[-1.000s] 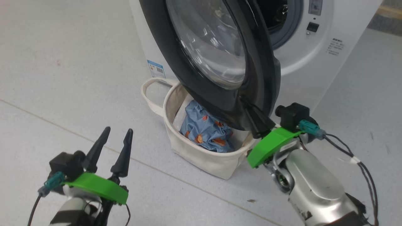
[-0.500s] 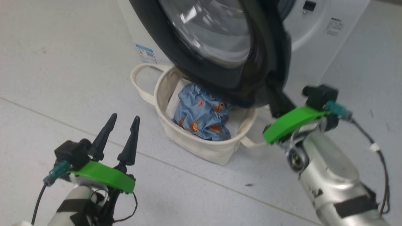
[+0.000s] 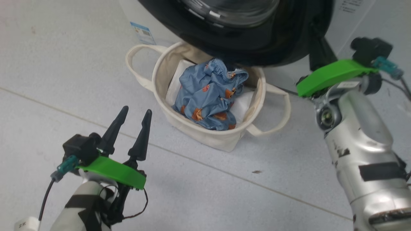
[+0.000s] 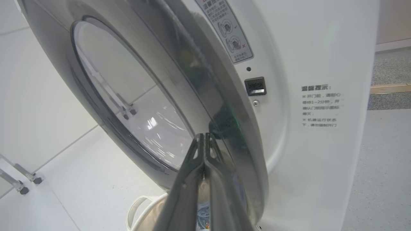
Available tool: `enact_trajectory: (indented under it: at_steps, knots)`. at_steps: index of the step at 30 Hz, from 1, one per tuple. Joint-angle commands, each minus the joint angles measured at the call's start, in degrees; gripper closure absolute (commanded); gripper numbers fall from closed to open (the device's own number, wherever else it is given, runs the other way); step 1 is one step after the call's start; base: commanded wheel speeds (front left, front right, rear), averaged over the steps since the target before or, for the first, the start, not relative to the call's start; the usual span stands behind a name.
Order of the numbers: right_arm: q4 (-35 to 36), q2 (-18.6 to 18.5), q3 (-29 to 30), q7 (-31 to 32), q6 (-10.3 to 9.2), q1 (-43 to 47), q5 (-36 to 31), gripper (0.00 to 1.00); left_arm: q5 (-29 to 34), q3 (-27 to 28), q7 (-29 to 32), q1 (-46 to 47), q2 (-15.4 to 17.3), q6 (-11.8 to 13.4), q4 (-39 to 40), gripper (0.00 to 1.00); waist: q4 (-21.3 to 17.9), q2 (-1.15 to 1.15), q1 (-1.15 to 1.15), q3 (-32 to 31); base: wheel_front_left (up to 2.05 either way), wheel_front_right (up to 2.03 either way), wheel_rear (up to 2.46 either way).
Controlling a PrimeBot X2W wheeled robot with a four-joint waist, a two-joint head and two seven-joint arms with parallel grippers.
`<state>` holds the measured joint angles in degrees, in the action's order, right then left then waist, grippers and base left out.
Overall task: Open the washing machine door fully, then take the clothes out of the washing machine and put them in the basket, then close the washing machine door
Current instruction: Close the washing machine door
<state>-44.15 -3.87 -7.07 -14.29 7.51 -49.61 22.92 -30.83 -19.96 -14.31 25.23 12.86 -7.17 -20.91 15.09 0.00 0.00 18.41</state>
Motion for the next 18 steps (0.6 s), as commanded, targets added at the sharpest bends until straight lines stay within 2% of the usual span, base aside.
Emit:
enact_trajectory:
  at_steps: [1,18]
  knots:
    - [0.88,0.99,0.72,-0.71,-0.02,-3.08,-0.93,1.00,0.60,1.66,-0.69,2.11,1.21,-0.32,1.83,0.00,0.37,0.00,0.00,1.13,0.00,0.00,0.00]
    - [-2.86,0.99,11.11,-0.71,-0.02,-11.80,-5.15,1.00,0.37,1.78,-0.69,3.55,-0.02,-0.32,2.15,0.00,2.29,0.00,0.00,5.72,0.00,0.00,0.00]
